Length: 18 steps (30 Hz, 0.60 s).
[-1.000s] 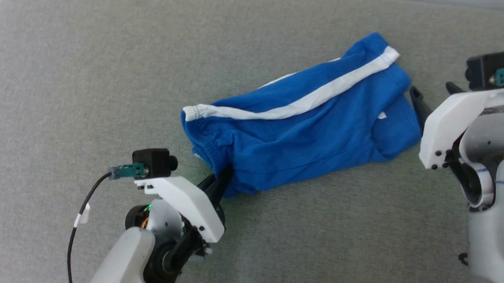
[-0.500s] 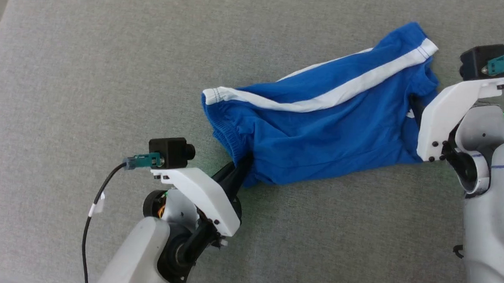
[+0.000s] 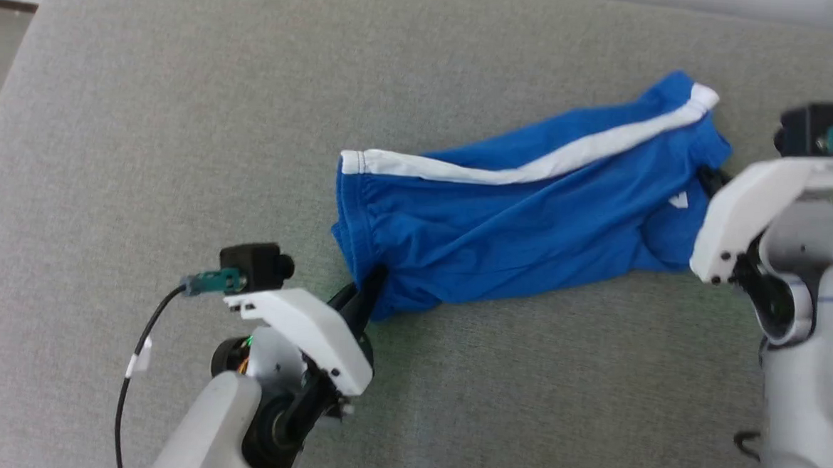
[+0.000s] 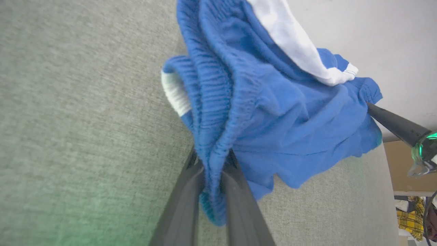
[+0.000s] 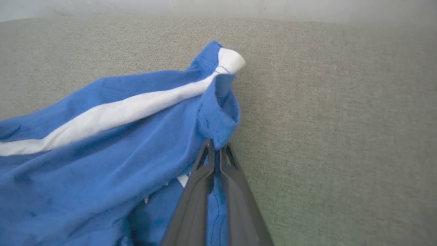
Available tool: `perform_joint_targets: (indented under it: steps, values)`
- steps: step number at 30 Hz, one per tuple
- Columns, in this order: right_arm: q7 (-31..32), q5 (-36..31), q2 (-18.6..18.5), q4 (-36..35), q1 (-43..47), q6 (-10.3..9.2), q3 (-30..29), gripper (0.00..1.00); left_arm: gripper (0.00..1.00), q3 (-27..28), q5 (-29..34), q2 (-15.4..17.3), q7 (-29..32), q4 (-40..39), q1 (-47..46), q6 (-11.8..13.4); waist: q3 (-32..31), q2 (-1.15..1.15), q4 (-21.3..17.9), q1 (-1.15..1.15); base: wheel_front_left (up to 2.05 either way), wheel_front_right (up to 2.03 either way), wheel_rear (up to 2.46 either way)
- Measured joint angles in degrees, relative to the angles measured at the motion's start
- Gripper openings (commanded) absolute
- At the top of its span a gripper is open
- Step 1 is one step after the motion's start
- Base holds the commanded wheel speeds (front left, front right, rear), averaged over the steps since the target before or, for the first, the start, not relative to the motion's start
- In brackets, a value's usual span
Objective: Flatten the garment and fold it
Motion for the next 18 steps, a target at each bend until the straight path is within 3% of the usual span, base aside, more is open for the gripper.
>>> perform_joint_targets:
  steps: [9, 18]
  values:
    - [-5.4, 7.9, 0.4, -6.3, 13.2, 0.08, -3.6, 0.00, 0.00, 0.9, -2.7, 2.5, 2.9, -5.1, 7.3, 0.8, -5.5, -0.01, -3.0, -0.01, 0.00, 0.00, 0.00]
    - [-10.6, 16.8, 0.6, -13.2, 31.2, 0.10, -6.2, 0.00, 0.00, 1.0, -4.4, 4.8, 5.2, -12.0, 16.8, 2.9, -9.4, -0.01, -9.3, -0.02, 0.00, 0.00, 0.00]
